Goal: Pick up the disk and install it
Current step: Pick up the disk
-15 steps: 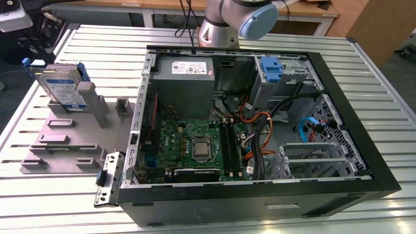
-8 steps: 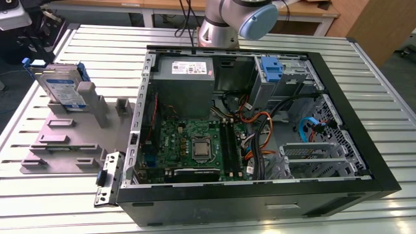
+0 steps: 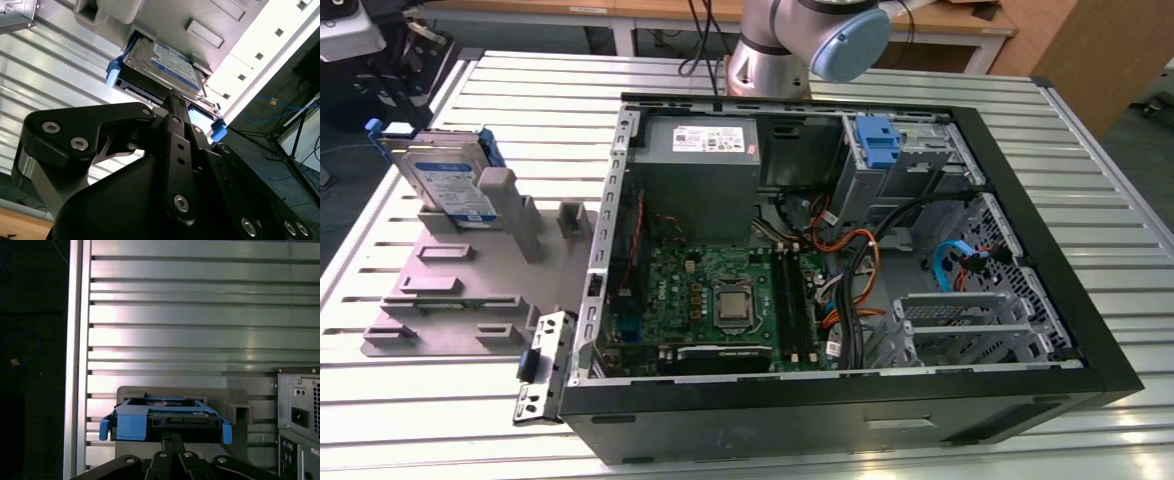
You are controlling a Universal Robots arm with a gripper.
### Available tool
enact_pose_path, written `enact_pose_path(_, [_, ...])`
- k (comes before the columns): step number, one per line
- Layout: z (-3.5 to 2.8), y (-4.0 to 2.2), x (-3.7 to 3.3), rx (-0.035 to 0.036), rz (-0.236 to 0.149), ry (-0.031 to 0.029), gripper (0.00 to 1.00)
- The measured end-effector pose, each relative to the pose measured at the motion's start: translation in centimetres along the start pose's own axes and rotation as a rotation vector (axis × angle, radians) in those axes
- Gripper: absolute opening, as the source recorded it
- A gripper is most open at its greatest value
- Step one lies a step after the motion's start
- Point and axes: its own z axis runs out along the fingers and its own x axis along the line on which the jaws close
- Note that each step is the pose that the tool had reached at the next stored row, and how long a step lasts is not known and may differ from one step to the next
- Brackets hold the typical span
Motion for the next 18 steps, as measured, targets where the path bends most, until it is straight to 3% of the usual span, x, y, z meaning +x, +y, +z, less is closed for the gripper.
enact_pose_path(5, [0.0,0.0,0.0,-0.0006,-0.063,0.0032,0.11])
enact_pose_path(18, [0.03,0.0,0.0,-0.0029,-0.298,0.0149,0.11])
